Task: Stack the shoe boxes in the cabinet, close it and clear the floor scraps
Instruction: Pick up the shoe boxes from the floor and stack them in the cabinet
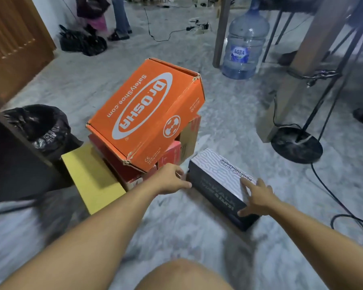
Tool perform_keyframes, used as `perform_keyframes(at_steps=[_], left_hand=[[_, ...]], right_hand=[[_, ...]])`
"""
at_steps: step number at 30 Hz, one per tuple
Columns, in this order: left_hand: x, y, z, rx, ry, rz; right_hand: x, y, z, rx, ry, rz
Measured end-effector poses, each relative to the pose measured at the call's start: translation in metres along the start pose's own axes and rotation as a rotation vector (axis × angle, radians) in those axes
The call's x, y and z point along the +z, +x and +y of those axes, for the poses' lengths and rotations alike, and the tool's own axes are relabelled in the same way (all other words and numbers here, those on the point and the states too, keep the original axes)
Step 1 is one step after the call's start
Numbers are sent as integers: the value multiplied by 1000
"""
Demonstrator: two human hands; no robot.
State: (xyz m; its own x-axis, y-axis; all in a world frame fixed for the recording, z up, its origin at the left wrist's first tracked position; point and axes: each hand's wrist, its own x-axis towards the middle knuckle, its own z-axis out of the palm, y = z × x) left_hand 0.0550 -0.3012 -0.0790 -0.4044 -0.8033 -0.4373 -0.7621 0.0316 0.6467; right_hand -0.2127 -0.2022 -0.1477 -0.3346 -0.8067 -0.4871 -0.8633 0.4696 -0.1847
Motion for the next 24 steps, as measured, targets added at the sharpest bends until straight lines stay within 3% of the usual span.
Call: perform_keyframes(at_steps=[5,10,13,15,19,24], left_hand=[[20,21,-18,-74,-71,37],[38,30,-32,-119,-133,57],[50,28,-47,-153,-136,11],[57,25,-56,-168,-160,-30],[64,22,-72,-193,-229,5],[76,21,-79,-218,-288,40]], right_hand=[[19,3,18,-74,-52,97],[9,1,31,-215,-65,-19],[-4,-1,34,-272,109,-206],[-1,2,39,-274,237,-229],[20,8,49,-72,614,-82],[42,4,46,74,901,11]])
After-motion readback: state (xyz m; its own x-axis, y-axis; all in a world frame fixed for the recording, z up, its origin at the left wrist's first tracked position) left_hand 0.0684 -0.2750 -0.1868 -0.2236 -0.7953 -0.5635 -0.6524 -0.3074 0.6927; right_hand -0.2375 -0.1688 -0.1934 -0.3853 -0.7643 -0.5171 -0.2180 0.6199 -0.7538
